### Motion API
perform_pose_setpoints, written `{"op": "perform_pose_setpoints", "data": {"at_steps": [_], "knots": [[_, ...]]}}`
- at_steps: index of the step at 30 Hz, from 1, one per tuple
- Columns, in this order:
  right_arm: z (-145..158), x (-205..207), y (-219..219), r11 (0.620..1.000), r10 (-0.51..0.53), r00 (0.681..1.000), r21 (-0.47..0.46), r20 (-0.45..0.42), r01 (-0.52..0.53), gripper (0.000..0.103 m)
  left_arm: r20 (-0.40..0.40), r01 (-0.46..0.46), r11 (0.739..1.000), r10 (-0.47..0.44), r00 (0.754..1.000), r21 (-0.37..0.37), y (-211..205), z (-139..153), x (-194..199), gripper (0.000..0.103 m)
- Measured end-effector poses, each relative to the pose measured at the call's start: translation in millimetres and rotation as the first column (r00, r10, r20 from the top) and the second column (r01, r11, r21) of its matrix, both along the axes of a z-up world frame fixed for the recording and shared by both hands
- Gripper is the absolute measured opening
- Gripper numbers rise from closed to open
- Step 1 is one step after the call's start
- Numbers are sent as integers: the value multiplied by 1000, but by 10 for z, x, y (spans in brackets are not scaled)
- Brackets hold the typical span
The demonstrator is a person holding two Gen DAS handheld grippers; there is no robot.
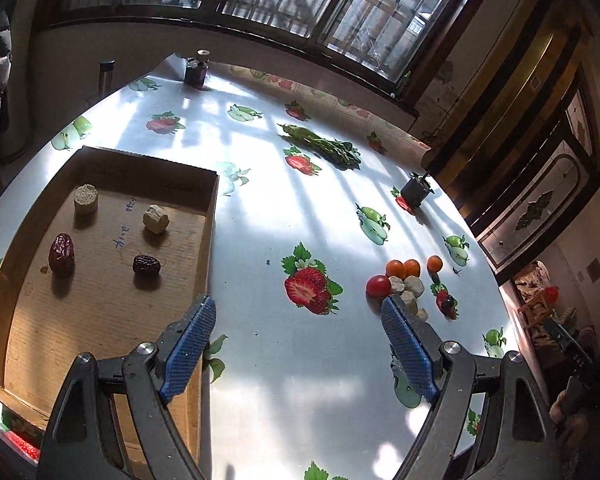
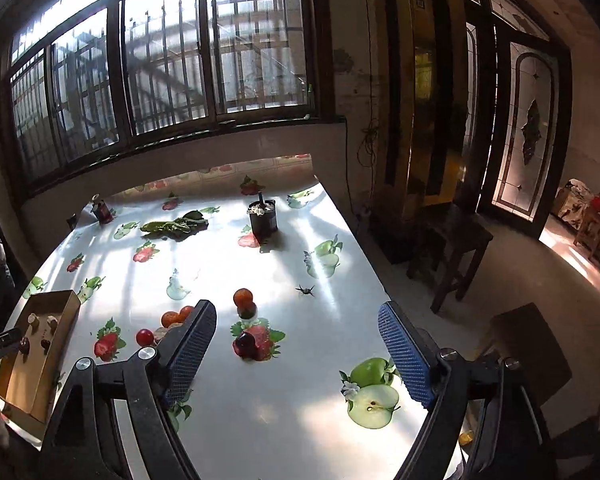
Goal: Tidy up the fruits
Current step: 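Move both open grippers back toward the food pile, then grasp the red tomato with the left gripper while the right grasps a dark plum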
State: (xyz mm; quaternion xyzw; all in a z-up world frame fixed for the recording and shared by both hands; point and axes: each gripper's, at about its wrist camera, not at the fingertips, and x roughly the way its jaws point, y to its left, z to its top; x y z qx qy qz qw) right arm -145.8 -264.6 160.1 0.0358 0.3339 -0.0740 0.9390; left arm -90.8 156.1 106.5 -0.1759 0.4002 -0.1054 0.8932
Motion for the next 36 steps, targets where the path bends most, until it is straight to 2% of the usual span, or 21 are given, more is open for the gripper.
{"op": "perform_pose_setpoints", "data": {"at_steps": [3,6,9,15,16,18,20,24,27,31,34,36], "knots": [[-351,21,2,998,37,998,58,-53,-34,87,-17,43,999,-43,999,19,-143,-28,13,84],[-540,146,22,991,68,995,118,-79,-58,83,-35,57,997,-55,998,54,-286,-98,49,84],[-671,325,47,984,90,990,164,-105,-72,75,-67,85,994,-80,994,67,-437,-216,111,84],[-849,717,181,969,134,981,227,-140,-100,69,-96,160,980,-150,984,114,-843,-393,371,83],[-870,814,194,967,139,980,233,-143,-103,69,-98,170,979,-159,982,110,-908,-409,455,81],[-910,995,194,964,141,979,244,-148,-102,69,-100,195,977,-187,977,87,-1037,-440,626,63],[-973,1145,181,966,121,981,246,-154,-81,63,-102,218,974,-211,972,62,-1173,-489,803,57],[-1148,1308,137,964,96,981,260,-167,-50,53,-103,227,973,-222,970,41,-1326,-625,1033,57],[-1239,1306,138,958,104,982,280,-160,-56,53,-116,231,972,-225,967,38,-1381,-754,1149,57],[-1300,1322,192,966,118,980,246,-157,-77,53,-137,246,968,-238,961,41,-1429,-919,1229,56],[-1342,1352,199,962,128,978,260,-163,-82,52,-113,283,959,-278,954,33,-1467,-956,1220,47],[-1374,1361,205,963,128,976,257,-176,-80,52,-113,315,949,-310,944,25,-1501,-969,1203,35]]}}
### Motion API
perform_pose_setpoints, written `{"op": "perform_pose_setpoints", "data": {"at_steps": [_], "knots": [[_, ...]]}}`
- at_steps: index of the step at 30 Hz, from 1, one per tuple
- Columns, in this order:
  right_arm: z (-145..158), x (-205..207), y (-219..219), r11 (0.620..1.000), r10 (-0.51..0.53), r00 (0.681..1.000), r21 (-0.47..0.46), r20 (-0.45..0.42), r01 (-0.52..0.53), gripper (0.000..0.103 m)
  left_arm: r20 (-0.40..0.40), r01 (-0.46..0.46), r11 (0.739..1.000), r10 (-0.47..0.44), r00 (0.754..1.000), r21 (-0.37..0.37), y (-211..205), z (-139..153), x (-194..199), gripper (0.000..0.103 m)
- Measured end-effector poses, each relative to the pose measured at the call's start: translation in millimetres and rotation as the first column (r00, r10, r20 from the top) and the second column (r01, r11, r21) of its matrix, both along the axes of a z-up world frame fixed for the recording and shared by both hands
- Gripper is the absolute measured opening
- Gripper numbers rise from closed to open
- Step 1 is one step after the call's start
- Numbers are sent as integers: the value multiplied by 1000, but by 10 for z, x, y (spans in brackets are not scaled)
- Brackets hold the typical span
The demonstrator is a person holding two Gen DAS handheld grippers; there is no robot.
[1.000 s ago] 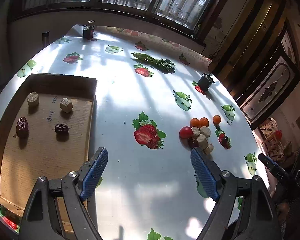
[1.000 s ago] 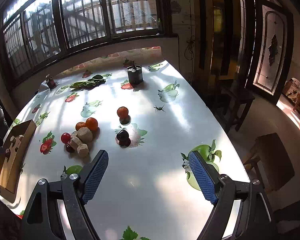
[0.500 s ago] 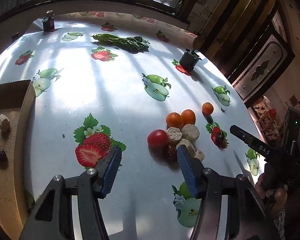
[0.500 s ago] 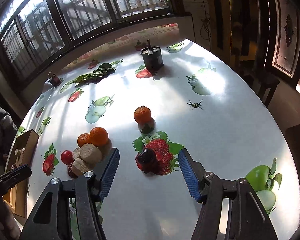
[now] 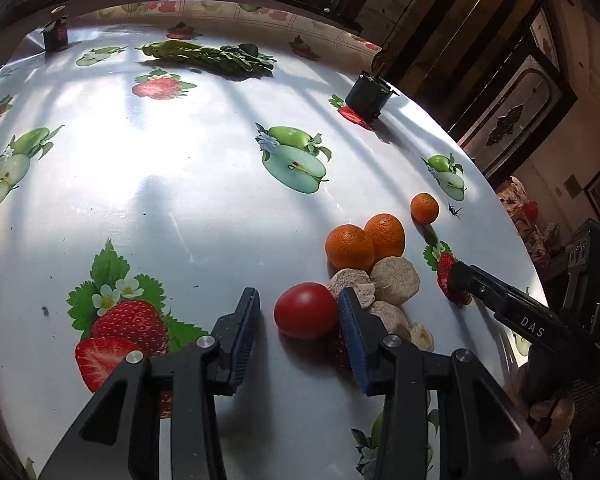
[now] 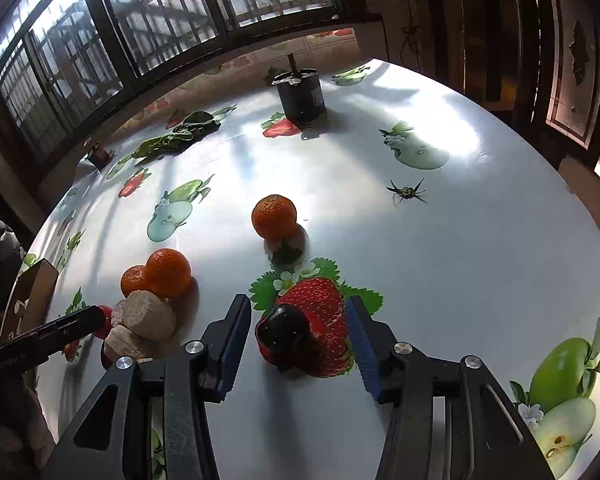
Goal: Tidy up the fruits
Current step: 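Grasp the red tomato with the left gripper while the right grasps a dark plum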
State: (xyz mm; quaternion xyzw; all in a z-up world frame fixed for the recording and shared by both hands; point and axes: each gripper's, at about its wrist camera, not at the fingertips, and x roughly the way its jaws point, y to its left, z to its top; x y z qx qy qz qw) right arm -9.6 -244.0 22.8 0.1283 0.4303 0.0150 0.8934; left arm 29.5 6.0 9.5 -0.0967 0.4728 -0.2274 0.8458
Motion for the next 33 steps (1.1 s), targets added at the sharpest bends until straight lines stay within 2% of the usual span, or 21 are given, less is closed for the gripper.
{"op": "perform_pose_setpoints", "data": {"at_steps": [4,6,13,14,15,22,30,33], "knots": [[2,-26,41,999,0,1000,-38,6,0,52,39,14,999,-16,999,39,-45,-3,-63,35],[1,-30,82,998,9,1000,-57,7,-9,45,58,23,998,-27,998,58,-66,1,-83,35],[-3,-15,248,990,53,999,-135,11,-51,34,87,50,994,-59,994,102,-133,3,-107,38],[-2,-16,268,988,62,998,-142,12,-59,30,89,52,993,-61,994,106,-139,3,-108,37],[0,-19,283,987,66,998,-149,13,-64,28,87,58,993,-67,994,102,-139,2,-110,31],[14,-44,257,989,59,998,-141,23,-55,26,96,27,993,-38,995,117,-107,6,-117,31],[57,-76,223,990,33,998,-137,53,-26,26,107,-37,995,26,994,95,26,28,-63,31],[95,-103,200,989,8,997,-149,80,3,26,135,-54,995,42,990,88,52,103,-107,31]]}}
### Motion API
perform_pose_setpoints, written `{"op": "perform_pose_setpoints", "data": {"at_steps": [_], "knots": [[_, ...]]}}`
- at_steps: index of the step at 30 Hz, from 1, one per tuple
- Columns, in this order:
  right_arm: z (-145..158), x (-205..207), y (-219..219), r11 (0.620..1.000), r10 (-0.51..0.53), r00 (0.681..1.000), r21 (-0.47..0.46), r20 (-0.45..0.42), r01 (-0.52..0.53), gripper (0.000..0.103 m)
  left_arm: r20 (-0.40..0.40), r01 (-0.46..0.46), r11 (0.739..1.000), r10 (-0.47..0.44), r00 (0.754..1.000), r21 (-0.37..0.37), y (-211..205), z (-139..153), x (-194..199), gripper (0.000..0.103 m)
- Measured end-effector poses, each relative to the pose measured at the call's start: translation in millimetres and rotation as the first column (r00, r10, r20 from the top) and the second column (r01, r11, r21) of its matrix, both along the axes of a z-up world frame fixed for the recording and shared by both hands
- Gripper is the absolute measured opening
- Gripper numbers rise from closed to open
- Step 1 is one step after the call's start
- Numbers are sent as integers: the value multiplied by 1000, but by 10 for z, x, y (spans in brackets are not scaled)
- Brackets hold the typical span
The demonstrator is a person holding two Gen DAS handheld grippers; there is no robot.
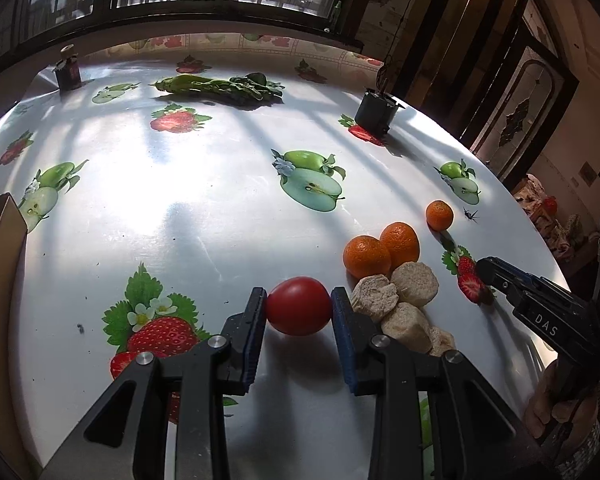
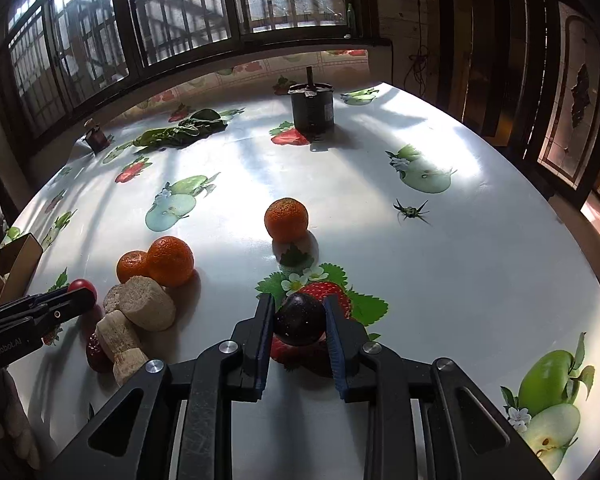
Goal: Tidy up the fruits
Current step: 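Grasp the red tomato with the left gripper while the right grasps a dark plum, then carry tomato and plum into the cardboard box and open both grippers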
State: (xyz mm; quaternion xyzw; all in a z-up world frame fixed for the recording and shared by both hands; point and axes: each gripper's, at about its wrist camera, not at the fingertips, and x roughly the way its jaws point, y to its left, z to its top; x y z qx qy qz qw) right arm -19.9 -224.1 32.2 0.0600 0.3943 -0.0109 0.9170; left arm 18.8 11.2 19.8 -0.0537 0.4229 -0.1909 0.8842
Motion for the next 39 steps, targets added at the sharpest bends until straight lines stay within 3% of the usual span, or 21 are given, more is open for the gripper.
{"op": "perform_pose_setpoints", "data": {"at_steps": [5,9,12,15,20,22,25,29,32,39], "knots": [[145,-116,12,999,-25,1000,34,16,24,26,27,-27,997,29,999,-72,236,277,-217,31],[479,-382,315,999,45,996,24,74,-47,27,50,-92,991,97,994,-96,677,493,-544,32],[685,-508,694,989,141,985,28,97,-145,27,58,-191,977,197,979,-94,1154,589,-773,32],[796,-594,1184,965,254,961,42,111,-260,27,63,-314,948,317,946,-56,1663,610,-975,32],[741,-607,2094,887,441,893,110,88,-449,27,44,-511,857,509,860,67,2443,451,-1151,32],[676,-571,2449,849,503,862,146,68,-507,27,20,-552,828,553,833,97,2646,355,-1167,32],[569,-544,2970,799,584,811,151,35,-582,27,-25,-584,804,590,807,108,2865,218,-1170,32],[360,-563,3549,751,656,754,117,-26,-649,27,-52,-596,798,601,797,92,3021,119,-1156,32],[177,-545,3807,738,675,733,85,-81,-670,27,-77,-593,803,595,800,55,3075,75,-1128,32],[29,-523,3958,742,670,733,75,-117,-666,28,-46,-586,810,586,809,19,3046,184,-1133,33]]}}
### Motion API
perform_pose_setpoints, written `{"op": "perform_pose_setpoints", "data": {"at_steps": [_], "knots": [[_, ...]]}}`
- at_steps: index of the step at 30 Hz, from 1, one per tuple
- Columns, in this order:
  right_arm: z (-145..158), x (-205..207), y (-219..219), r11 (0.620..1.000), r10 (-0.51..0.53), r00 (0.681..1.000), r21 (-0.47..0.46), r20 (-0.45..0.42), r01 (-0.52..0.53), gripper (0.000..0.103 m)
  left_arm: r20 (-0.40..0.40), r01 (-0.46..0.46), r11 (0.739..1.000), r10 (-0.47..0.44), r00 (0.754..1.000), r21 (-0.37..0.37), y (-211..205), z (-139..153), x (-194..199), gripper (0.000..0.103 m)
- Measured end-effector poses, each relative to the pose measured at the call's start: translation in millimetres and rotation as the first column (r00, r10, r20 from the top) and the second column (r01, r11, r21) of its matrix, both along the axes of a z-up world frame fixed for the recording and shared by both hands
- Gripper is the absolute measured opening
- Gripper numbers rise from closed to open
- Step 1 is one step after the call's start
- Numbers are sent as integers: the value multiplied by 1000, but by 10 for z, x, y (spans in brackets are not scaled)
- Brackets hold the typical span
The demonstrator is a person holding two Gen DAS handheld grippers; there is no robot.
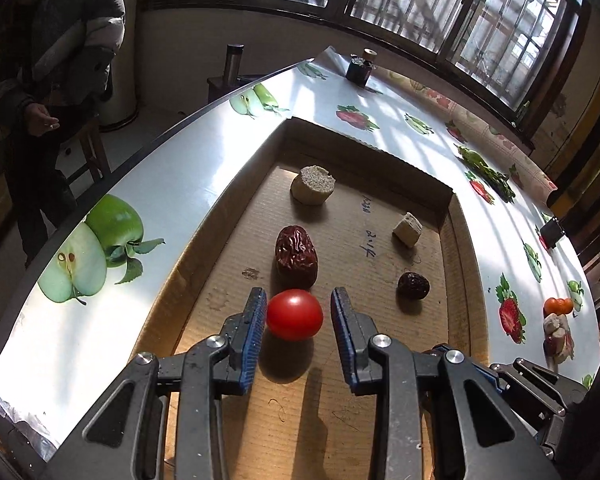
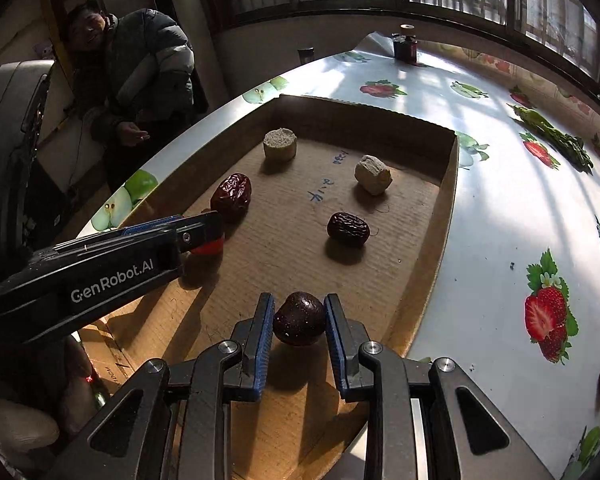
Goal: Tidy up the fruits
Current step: 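Carry tomato and plum into the cardboard box and open both grippers, then move both open grippers back toward the food pile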
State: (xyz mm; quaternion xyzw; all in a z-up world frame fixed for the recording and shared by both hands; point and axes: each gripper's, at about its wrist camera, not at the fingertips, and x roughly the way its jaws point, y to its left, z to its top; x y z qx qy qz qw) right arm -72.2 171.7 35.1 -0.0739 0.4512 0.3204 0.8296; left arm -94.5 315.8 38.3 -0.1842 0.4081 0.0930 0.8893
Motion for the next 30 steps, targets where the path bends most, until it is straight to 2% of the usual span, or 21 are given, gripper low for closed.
{"op": "perform_pose_setpoints", "data": {"at_steps": [2,4,6,8,12,14,19,22,25,30], "knots": [[76,-40,-45,1000,-7,1000,14,19,7,29,19,-1,1000,1,1000,-1,-10,52,-29,34],[209,-105,-143,999,-22,998,32,58,21,35,31,-11,1000,12,999,-9,-20,110,-42,38],[351,-171,-291,998,-53,993,48,105,48,47,50,-14,1000,15,999,-28,-46,181,-56,40],[476,-212,-479,994,-94,986,68,140,85,52,76,-10,999,13,997,-34,-103,265,-70,42],[639,-258,-897,979,-184,970,120,159,166,53,117,31,999,-28,993,-20,-340,440,-93,46],[675,-280,-1096,969,-220,964,143,148,199,53,131,66,998,-64,989,-12,-492,516,-95,51],[675,-332,-1705,947,-310,938,135,155,291,52,137,136,990,-138,981,20,-817,642,-152,54],[644,-337,-2247,918,-392,907,137,155,373,52,138,166,985,-169,976,37,-980,690,-173,56],[589,-275,-2798,873,-487,861,115,149,474,52,124,210,977,-214,969,41,-1207,684,-110,56],[450,-119,-3592,785,-616,786,126,54,606,52,82,344,938,-346,935,32,-1788,566,24,56]]}}
